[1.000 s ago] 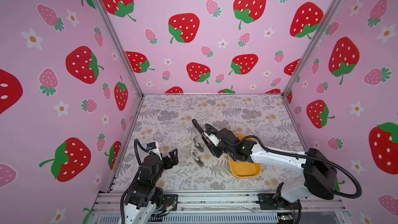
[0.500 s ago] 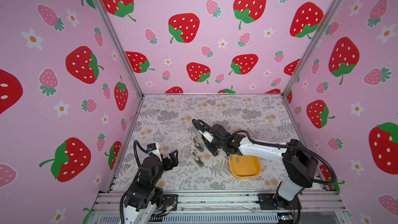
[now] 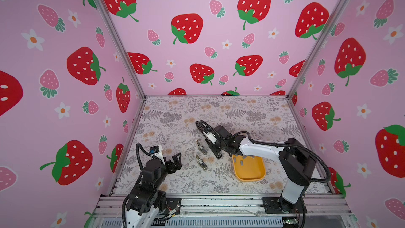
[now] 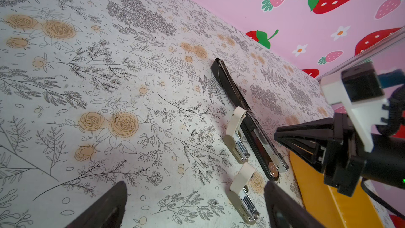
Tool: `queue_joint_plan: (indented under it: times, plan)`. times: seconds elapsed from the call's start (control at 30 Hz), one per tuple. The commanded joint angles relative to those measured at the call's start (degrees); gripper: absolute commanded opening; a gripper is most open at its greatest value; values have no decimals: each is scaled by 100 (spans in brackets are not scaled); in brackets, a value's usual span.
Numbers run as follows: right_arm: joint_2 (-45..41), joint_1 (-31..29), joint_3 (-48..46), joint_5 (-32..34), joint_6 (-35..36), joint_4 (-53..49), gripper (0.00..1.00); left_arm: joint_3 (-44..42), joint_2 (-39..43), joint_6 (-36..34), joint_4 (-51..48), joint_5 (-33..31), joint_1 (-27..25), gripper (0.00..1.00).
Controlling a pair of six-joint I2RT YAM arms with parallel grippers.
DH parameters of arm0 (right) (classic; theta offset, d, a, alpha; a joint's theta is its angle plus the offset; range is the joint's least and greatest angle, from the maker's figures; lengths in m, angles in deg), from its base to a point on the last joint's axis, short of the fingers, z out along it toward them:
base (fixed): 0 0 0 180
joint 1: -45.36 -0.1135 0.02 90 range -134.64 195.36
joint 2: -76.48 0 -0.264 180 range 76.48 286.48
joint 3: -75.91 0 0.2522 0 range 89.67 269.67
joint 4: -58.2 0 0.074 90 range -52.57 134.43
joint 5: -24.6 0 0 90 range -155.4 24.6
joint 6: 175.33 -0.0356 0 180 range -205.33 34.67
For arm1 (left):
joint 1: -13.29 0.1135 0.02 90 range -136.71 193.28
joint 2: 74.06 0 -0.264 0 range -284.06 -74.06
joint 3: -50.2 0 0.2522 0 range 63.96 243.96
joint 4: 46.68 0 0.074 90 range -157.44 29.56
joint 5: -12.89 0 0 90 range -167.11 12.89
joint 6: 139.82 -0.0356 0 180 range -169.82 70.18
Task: Load the staples into the stapler
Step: 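Lift the staple strip and carry it toward the cream mini staplers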
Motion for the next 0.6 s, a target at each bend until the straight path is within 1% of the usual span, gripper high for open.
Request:
queue_joint_plan:
  times: [0.0,0.2,0.57]
  plan:
    - [80,5,15,219,-174,10,0,-50,-7,45,-25,-45,-22,99]
    - [151,3,-25,315,-282,98,0,-53,-7,50,-28,-71,-23,99]
    - [279,4,-2,313,-253,106,0,-49,8,73,-62,-116,-22,98]
